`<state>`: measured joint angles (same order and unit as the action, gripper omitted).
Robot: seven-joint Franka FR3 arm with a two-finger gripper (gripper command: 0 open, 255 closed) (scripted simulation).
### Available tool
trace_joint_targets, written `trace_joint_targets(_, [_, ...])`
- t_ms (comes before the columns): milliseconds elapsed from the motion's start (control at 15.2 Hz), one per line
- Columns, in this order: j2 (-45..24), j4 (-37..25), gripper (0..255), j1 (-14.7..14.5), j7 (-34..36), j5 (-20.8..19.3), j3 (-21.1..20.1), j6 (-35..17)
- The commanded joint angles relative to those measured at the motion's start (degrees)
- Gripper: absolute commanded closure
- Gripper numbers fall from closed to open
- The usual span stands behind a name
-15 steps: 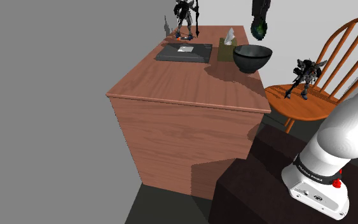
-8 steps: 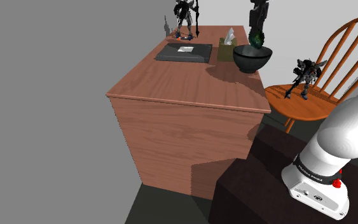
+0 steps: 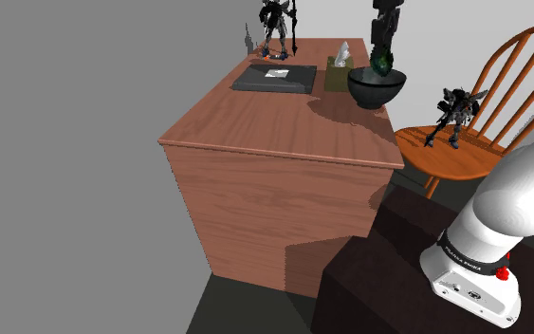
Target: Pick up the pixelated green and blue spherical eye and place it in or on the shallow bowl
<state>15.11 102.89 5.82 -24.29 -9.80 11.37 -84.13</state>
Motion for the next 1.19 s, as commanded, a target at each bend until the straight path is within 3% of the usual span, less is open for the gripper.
trace_joint_targets(0, [0.01,0.01,0,0.00,0.00,0.00,0.00,-0.01])
trace_joint_targets(330, [0.01,0.01,0,0.00,0.00,0.00,0.00,-0.01])
trace_joint_targets(594, [-3.46,-11.01,0,-0.31,-0.69,0.57,-0.36,7.58])
trace_joint_targets(1122, [-3.45,-11.00,0,-0.31,-0.69,0.57,-0.36,7.57])
